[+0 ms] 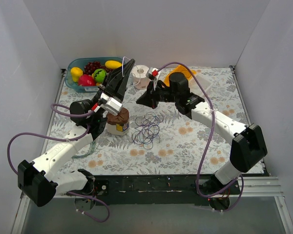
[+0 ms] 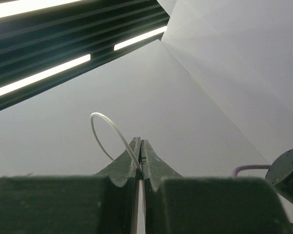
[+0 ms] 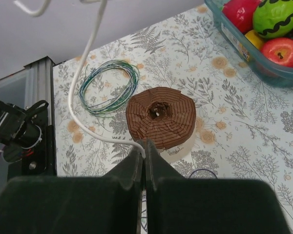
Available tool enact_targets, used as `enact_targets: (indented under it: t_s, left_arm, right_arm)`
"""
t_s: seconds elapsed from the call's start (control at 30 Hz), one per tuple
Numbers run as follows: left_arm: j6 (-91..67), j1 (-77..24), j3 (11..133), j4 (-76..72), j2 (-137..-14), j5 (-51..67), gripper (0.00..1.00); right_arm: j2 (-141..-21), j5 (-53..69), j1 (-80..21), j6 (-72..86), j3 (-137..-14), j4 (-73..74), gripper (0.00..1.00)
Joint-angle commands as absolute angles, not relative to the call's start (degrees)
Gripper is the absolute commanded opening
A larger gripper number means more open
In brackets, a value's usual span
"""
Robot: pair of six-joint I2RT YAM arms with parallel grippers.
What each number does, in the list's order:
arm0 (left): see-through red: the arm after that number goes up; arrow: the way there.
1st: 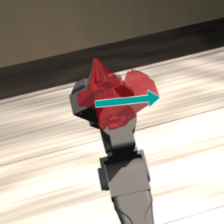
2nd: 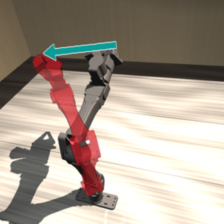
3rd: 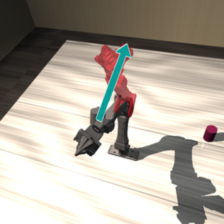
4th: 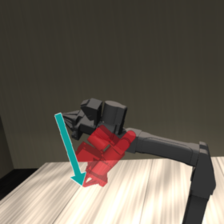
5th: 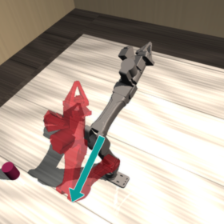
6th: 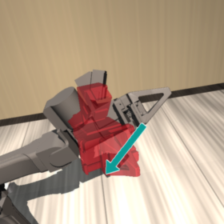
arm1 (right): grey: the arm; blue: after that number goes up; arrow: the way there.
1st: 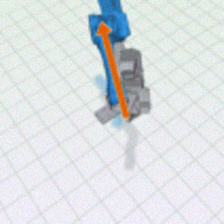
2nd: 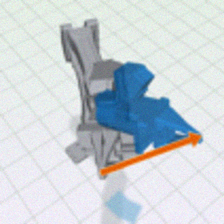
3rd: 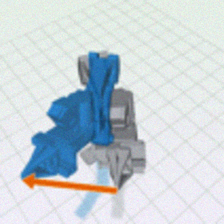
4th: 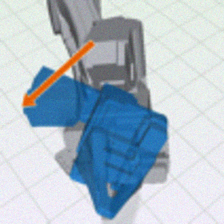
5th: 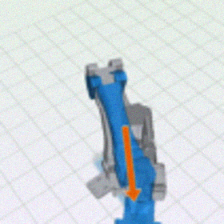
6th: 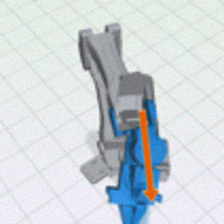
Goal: Untangle the cables
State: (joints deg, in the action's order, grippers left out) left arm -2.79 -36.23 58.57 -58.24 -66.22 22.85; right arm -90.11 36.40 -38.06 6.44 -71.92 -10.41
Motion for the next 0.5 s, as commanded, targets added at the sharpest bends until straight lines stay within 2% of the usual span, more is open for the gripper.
enact_targets:
  t_s: [0.0,0.1,0.17,0.2,0.33,0.47]
  left_arm:
    - [-2.5,-36.2,57.3,-54.9,-64.9,19.9,0.0]
    - [-3.2,-36.2,53.8,-49.7,-64.0,16.7,0.0]
    - [-4.8,-36.1,52.2,-46.9,-63.4,15.3,0.0]
    - [-5.8,-36.1,51.7,-46.4,-63.2,14.2,0.0]
    - [-9.5,-36.0,50.1,-46.8,-62.7,14.9,0.0]
    - [-9.8,-36.0,49.9,-46.3,-62.6,14.3,0.0]
  right_arm:
    - [-86.1,33.8,-38.1,0.5,-78.1,2.0,0.01]
    - [-84.3,38.2,-36.7,-4.5,-86.7,16.0,0.01]
    - [-83.5,47.8,-36.0,-6.3,-91.9,20.8,0.01]
    - [-82.1,58.0,-35.9,-6.8,-95.2,21.4,0.01]
    - [-75.9,69.9,-35.0,-0.5,-91.5,7.7,0.01]
    - [-73.9,67.3,-26.4,12.1,-81.2,-1.4,0.01]
